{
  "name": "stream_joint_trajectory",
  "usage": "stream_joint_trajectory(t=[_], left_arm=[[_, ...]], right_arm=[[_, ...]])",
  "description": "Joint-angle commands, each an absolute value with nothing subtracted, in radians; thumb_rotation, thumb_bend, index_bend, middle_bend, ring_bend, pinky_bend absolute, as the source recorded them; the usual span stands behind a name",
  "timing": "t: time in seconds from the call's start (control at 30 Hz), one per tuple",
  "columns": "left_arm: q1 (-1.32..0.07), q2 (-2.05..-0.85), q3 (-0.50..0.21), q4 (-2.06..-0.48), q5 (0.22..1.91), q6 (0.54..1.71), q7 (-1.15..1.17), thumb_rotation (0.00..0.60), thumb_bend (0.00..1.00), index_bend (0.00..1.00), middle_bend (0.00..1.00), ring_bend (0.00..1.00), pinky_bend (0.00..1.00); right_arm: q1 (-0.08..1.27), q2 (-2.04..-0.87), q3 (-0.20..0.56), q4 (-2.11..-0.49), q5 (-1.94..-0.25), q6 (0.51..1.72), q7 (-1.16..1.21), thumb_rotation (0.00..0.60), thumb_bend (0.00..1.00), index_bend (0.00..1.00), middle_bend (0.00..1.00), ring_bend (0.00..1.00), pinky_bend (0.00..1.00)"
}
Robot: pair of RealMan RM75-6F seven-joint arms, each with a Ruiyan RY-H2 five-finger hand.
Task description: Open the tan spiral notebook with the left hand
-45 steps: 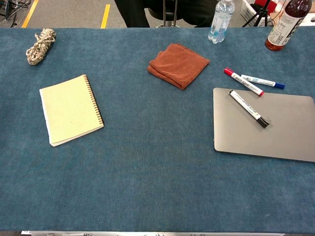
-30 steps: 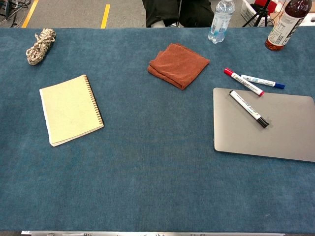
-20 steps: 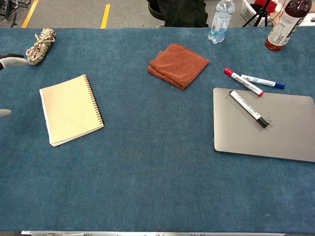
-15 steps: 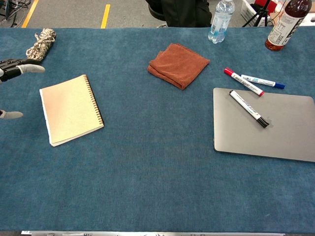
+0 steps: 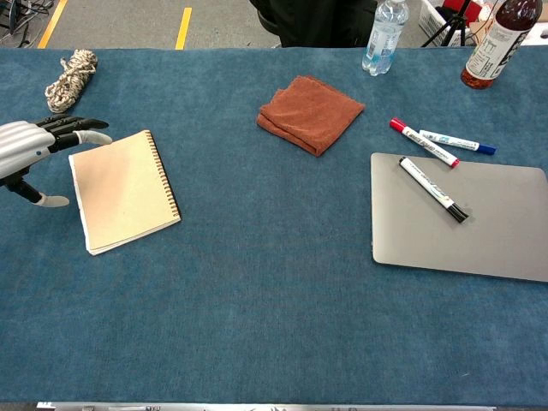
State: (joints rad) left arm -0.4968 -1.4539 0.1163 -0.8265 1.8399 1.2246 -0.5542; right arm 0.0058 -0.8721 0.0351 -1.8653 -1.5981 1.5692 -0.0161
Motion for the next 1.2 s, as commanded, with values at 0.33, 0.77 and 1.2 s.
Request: stream_joint_trajectory(t=[0.33, 0.77, 1.2], left_arm=[[-0.483, -1.575, 0.167, -0.599, 1.811, 1.234, -0.648, 0.6, 0.14, 0.13, 0.04, 0.0, 0.0], [-0.476, -1.627, 0.193, -0.522, 1.793, 1.241, -0.711, 0.6, 0.14, 0.13, 0.04, 0.0, 0.0], [-0.508, -1.636, 0.204, -0.566, 1.79, 1.231, -0.709, 0.6, 0.14, 0.13, 0.04, 0.0, 0.0]], right_arm=[[0.009, -0.877, 0.036, -1.884, -1.599, 1.564, -0.045, 0.6, 0.13, 0.29, 0.31, 0.18, 0.28], [0.002, -0.876, 0.036, -1.888, -1.598, 1.574, -0.053, 0.6, 0.13, 0.29, 0.31, 0.18, 0.28], [-0.007, -0.882, 0.039, -1.865, -1.586, 1.584, -0.034, 0.6, 0.13, 0.29, 0.31, 0.19, 0.28]])
